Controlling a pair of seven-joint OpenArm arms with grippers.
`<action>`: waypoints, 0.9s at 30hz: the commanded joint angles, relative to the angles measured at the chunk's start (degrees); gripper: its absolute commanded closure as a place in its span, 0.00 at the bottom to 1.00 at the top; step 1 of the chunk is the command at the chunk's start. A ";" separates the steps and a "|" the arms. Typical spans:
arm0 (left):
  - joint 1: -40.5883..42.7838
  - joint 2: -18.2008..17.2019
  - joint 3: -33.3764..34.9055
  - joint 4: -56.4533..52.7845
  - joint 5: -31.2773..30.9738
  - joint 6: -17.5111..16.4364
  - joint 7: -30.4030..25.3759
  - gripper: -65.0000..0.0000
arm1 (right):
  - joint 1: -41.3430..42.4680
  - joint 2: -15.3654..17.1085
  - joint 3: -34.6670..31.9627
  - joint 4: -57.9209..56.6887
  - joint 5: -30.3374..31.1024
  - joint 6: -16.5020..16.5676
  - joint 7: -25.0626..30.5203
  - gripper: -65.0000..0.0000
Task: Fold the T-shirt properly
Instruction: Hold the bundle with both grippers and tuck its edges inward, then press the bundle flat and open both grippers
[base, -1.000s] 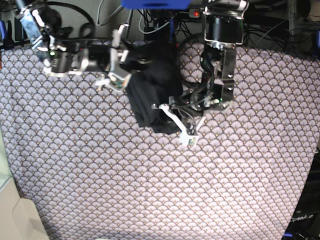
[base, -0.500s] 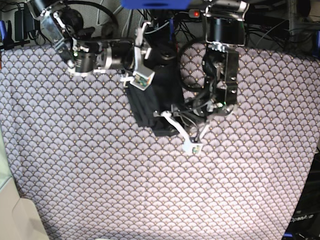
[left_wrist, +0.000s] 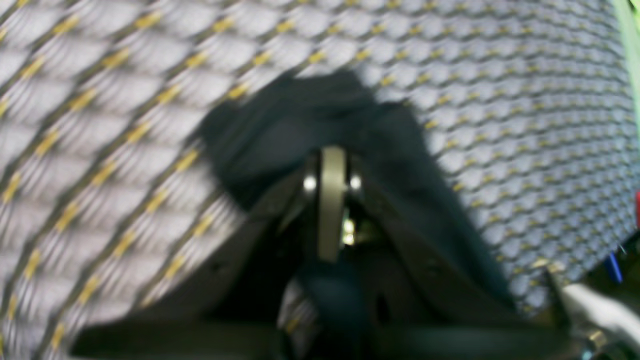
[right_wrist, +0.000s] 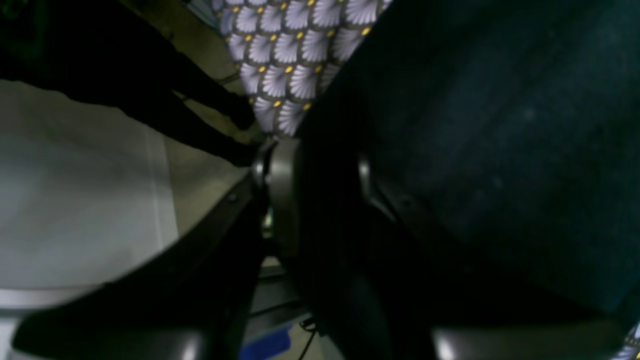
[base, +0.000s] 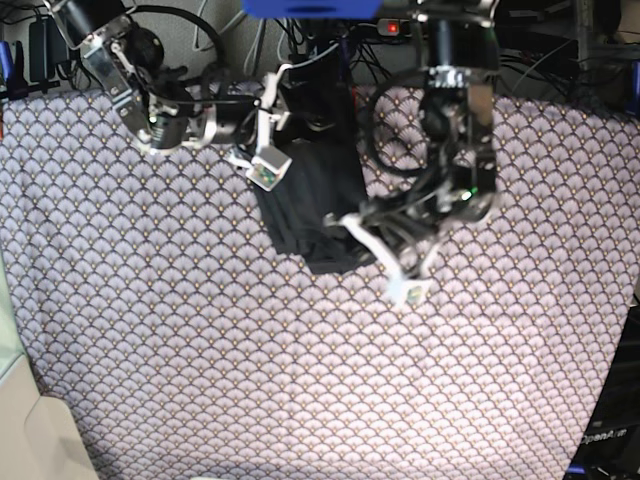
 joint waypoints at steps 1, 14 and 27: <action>-0.02 0.06 -0.95 0.79 -0.41 -0.26 -0.58 1.00 | 0.53 0.35 0.27 0.01 0.29 0.60 0.66 0.80; 1.57 0.85 -3.50 -6.95 -0.49 -0.26 -5.59 1.00 | 0.53 5.98 3.52 16.27 0.38 0.60 -5.75 0.80; -8.54 1.46 -3.50 -18.99 -0.93 -0.26 -6.38 1.00 | -0.09 13.98 13.98 2.30 0.38 0.60 -0.30 0.80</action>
